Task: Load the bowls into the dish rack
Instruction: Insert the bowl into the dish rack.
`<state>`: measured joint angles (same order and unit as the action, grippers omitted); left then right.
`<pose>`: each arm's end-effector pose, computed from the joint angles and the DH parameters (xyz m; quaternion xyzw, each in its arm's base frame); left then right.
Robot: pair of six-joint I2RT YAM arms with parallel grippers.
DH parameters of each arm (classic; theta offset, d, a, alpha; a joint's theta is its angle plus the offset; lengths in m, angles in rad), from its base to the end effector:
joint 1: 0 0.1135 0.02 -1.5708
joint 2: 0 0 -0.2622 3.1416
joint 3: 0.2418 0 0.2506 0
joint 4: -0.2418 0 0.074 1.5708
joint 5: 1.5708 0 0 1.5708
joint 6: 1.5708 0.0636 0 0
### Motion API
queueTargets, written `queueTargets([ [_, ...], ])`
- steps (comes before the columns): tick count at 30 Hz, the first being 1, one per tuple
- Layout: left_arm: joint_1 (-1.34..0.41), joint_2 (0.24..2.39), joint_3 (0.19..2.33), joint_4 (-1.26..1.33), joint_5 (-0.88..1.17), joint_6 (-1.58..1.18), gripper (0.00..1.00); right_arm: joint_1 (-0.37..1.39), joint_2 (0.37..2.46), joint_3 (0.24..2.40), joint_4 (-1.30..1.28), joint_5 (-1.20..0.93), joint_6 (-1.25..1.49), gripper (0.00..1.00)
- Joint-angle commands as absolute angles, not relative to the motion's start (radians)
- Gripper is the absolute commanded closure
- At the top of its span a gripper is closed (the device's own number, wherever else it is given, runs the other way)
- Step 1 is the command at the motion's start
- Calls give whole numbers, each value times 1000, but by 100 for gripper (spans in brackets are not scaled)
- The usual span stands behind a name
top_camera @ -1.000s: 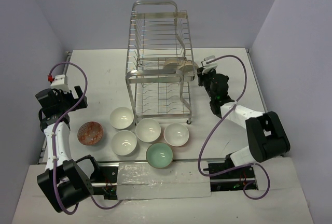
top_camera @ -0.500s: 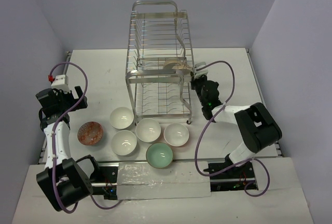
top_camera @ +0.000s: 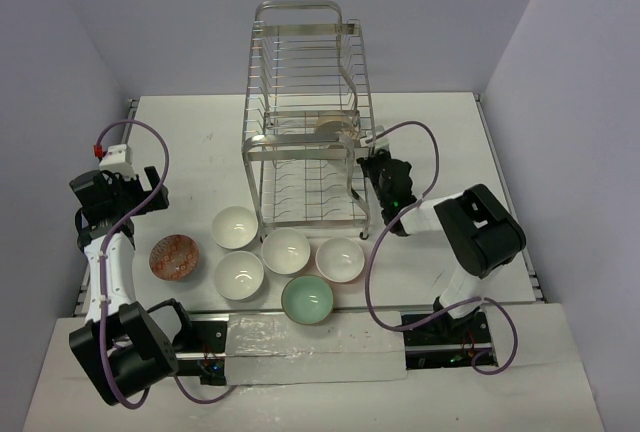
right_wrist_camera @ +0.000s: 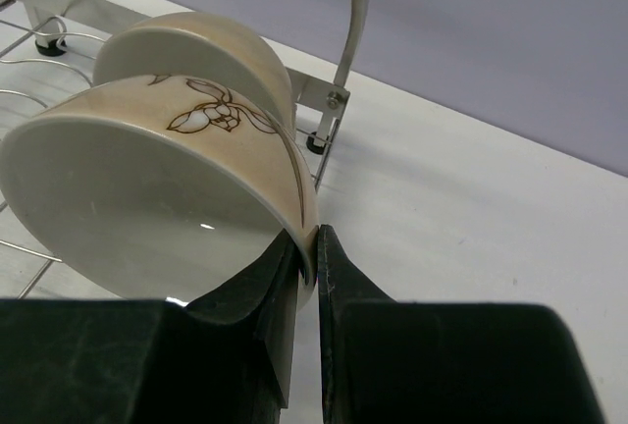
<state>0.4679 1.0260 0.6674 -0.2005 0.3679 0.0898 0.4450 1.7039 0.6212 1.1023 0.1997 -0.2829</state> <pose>0.2299 0.0906 0.2378 -0.0746 0.8613 -0.0227 0.5020 0.3288 0.1428 0.1893 -0.1815 0.6764 -0.0120 0.7138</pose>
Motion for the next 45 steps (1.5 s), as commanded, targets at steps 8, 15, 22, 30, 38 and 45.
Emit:
queueTargets([
  [8,468,1029,667,-166,370,106,1,476,1713,693,1327,213,-325,100],
  [15,468,1028,666,-164,368,106,1,477,1727,736,1279,196,-336,100],
  [22,468,1032,663,-163,370,107,1,482,1741,764,1239,190,-351,100],
  [30,468,1039,664,-163,374,110,1,497,1755,778,1223,181,-387,100],
  [38,468,1038,666,-161,377,110,1,500,1782,807,1204,172,-426,100],
  [45,463,1042,666,-158,376,112,1,500,1802,816,1206,166,-460,100],
])
